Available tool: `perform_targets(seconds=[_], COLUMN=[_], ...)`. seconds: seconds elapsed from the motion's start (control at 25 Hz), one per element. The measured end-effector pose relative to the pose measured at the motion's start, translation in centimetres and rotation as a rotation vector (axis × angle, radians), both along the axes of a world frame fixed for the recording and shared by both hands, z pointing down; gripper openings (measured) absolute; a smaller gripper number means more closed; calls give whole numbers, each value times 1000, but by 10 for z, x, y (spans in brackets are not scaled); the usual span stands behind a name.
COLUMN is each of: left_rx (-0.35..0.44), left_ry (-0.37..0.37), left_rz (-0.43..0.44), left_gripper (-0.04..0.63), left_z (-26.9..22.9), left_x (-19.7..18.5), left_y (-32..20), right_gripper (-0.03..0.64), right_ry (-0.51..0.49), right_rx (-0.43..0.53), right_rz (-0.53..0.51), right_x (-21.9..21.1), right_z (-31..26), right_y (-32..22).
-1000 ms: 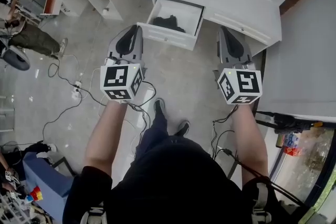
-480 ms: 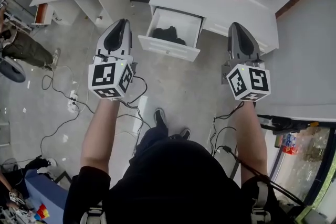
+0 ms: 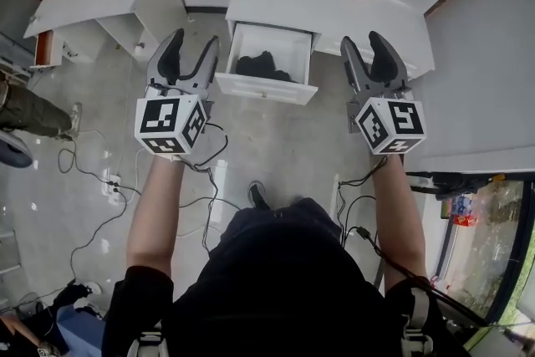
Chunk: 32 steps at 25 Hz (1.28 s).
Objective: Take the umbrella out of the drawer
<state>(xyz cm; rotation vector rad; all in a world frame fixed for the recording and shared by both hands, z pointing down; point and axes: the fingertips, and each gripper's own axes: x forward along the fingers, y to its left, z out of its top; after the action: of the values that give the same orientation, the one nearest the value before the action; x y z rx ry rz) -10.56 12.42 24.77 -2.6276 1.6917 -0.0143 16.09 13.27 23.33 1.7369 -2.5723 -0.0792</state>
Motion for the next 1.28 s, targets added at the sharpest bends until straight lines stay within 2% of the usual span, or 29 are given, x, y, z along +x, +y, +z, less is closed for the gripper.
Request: perform_targets(seconds=[0.12,0.36,0.6,0.92,1.28], left_rx=[-10,-24,-36,-83,-156], left_ry=[4,6,-21,-47,-58], left_rz=[21,27,8,-48,-85], left_gripper=[267,276,276,276,276], left_z=[5,14,22,42,76], left_x=[-7,-14,-20,-34,-22], left_y=[-5,-16,-27,-74,-150], right_gripper=[250,256,259,264,281], right_ry=[34,64,51,45,55], right_rx=[-11,-26,-59,-96,-178], right_rz=[-13,-34,-70,-133,-230], right_x=[-12,-20,-26,-35,-32], right_z=[3,9,30,54,101], right_y=[-5,-20,-43,-107,-198])
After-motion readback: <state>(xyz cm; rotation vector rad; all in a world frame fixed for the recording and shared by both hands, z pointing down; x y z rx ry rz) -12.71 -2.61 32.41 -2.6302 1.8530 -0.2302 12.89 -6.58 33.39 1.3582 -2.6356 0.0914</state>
